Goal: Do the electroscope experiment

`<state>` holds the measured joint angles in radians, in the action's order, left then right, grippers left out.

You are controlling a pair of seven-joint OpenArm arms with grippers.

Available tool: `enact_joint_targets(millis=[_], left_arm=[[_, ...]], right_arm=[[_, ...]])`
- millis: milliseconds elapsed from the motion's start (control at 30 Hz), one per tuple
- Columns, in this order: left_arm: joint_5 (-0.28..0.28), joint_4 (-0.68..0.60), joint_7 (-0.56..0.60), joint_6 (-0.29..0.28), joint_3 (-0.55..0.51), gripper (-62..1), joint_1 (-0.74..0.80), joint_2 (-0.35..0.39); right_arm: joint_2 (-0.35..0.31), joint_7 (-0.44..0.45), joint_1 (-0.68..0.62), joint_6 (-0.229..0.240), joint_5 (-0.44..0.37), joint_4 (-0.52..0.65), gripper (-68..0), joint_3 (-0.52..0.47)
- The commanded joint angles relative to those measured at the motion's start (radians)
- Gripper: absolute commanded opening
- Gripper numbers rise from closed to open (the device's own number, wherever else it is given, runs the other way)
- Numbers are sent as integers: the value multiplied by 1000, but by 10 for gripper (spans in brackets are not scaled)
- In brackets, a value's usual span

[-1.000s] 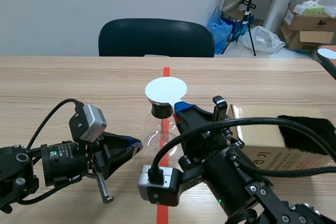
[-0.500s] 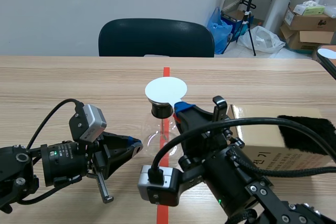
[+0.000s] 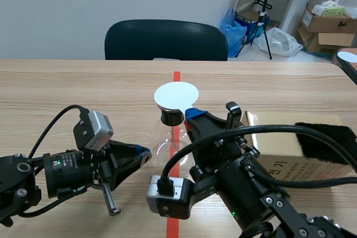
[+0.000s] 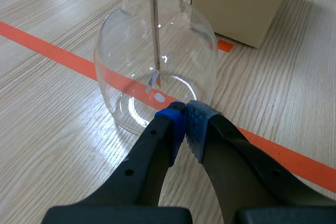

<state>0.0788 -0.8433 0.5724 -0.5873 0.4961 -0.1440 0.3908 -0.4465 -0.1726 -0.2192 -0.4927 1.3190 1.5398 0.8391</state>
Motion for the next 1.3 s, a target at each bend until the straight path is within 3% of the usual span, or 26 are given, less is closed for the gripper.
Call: enact_joint_targets(millis=[0,933,1267], left_arm=[[-10,-19,11,-2,-8,-581,0,4],[-10,-19,11,-2,-8,-581,0,3],[-10,-19,11,-2,-8,-581,0,3]], right_arm=[[-10,-4,17,-11,4,4,-666,-9],[-10,-5,17,-11,4,4,-667,-9],[-10,-113,17,-11,4,4,-666,-9]])
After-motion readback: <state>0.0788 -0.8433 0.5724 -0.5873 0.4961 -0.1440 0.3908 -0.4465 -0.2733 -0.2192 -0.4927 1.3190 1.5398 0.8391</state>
